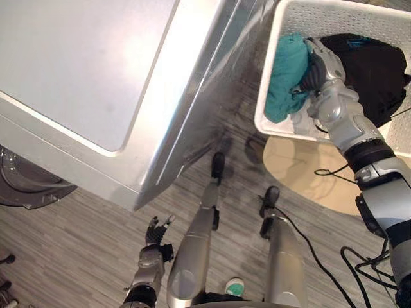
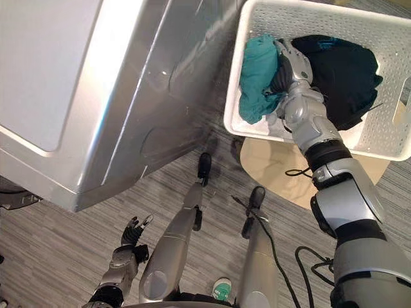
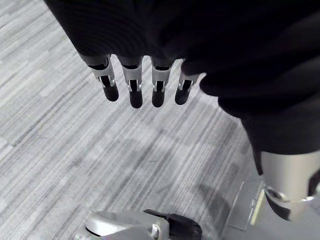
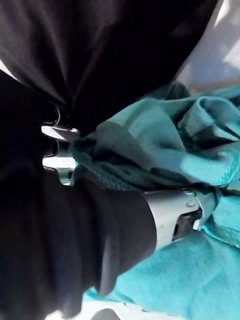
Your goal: Pick up the laundry basket with both hands and put the clothes into the washing machine.
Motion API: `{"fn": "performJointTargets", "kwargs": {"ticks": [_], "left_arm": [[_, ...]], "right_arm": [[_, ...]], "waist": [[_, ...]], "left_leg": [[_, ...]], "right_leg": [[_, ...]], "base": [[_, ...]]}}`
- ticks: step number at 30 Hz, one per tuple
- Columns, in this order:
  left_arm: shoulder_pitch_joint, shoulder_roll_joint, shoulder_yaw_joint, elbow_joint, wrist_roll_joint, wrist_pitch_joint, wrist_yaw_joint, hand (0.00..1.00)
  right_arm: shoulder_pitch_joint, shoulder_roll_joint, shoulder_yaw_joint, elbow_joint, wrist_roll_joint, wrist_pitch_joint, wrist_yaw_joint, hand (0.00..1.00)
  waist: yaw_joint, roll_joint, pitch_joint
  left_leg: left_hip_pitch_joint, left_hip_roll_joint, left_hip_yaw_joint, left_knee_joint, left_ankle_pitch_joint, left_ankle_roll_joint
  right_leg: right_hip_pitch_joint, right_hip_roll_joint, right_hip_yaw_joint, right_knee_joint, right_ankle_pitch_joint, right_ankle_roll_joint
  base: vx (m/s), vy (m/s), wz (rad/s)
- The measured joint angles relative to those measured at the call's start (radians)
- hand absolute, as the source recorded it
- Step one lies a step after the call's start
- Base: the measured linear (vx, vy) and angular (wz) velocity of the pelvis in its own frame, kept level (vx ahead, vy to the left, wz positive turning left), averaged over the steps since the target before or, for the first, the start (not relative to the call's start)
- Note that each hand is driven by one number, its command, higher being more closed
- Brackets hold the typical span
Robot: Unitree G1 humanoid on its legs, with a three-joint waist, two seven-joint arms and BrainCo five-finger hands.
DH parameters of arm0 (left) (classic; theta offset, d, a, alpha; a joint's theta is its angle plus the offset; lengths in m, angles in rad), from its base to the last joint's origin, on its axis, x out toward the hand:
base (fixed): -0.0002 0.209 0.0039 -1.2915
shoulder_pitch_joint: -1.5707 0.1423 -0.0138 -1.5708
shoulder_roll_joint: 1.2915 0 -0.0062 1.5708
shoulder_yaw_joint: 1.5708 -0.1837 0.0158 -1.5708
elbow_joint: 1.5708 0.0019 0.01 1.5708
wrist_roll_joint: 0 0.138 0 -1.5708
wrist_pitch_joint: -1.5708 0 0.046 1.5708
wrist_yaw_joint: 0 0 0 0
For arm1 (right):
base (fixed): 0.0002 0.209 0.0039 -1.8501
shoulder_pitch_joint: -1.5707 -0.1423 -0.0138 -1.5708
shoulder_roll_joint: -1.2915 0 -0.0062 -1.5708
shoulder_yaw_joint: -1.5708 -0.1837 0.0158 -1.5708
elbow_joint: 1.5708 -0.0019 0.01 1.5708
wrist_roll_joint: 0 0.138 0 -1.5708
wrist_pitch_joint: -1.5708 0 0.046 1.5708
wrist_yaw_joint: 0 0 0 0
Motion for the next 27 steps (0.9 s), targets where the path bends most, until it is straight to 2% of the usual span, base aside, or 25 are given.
{"fn": "performJointTargets", "kwargs": {"ticks": [6, 9, 11, 17, 21, 23, 27], "left_arm": [[-0.001, -0.003, -0.002, -0.005, -0.009, 0.001, -0.001, 0.00], [-0.002, -0.004, -0.003, -0.005, -0.015, 0.005, -0.003, 0.00], [-0.002, -0.004, -0.003, -0.006, -0.016, 0.011, -0.006, 0.00], [0.003, 0.007, -0.001, 0.005, -0.017, 0.043, -0.008, 0.00], [0.025, 0.036, 0.003, 0.073, -0.014, 0.070, -0.011, 0.00], [0.033, 0.046, 0.003, 0.089, -0.012, 0.080, -0.024, 0.00], [0.078, 0.055, 0.018, 0.104, -0.001, 0.092, -0.031, 0.00]], "right_arm": [[0.031, 0.001, -0.009, -0.056, 0.044, 0.010, 0.008, 1.00], [0.142, 0.006, -0.071, -0.165, 0.098, 0.023, 0.023, 1.00], [0.233, 0.016, -0.154, -0.291, 0.128, 0.025, 0.023, 1.00], [0.468, 0.163, -0.419, -0.611, 0.260, 0.013, -0.026, 1.00], [0.672, 0.302, -0.473, -0.701, 0.372, -0.040, -0.034, 1.00], [0.745, 0.338, -0.478, -0.701, 0.410, -0.046, -0.007, 1.00], [0.882, 0.397, -0.490, -0.696, 0.460, -0.046, 0.050, 1.00]], "waist": [[-0.004, -0.005, -0.002], [-0.004, -0.015, -0.003], [-0.016, -0.023, -0.004], [-0.040, -0.080, -0.025], [-0.060, -0.131, -0.107], [-0.064, -0.140, -0.135], [-0.083, -0.132, -0.193]], "left_leg": [[0.019, 0.012, 0.011, 0.000, 0.000, 0.000], [0.066, 0.016, 0.026, 0.000, 0.000, 0.000], [0.098, 0.017, 0.030, 0.000, -0.002, -0.002], [0.209, 0.024, 0.059, 0.000, -0.017, -0.015], [0.284, 0.033, 0.058, -0.001, -0.044, -0.017], [0.314, 0.036, 0.057, -0.001, -0.048, -0.017], [0.364, 0.033, 0.059, -0.001, -0.066, -0.017]], "right_leg": [[0.011, 0.010, 0.001, 0.009, 0.000, -0.001], [0.055, 0.012, 0.000, 0.008, -0.001, -0.001], [0.086, 0.012, 0.001, 0.005, -0.001, -0.002], [0.193, 0.018, 0.019, -0.026, -0.001, -0.002], [0.285, 0.036, 0.029, -0.086, 0.003, -0.003], [0.329, 0.042, 0.031, -0.121, 0.016, -0.003], [0.422, 0.046, 0.031, -0.217, 0.051, 0.011]], "base": [[0.02, -0.040, -0.03], [0.01, -0.034, -0.01], [0.00, -0.033, -0.04], [-0.04, -0.027, -0.15], [0.00, -0.025, -0.10], [0.05, -0.008, -0.05], [0.07, 0.020, -0.02]]}}
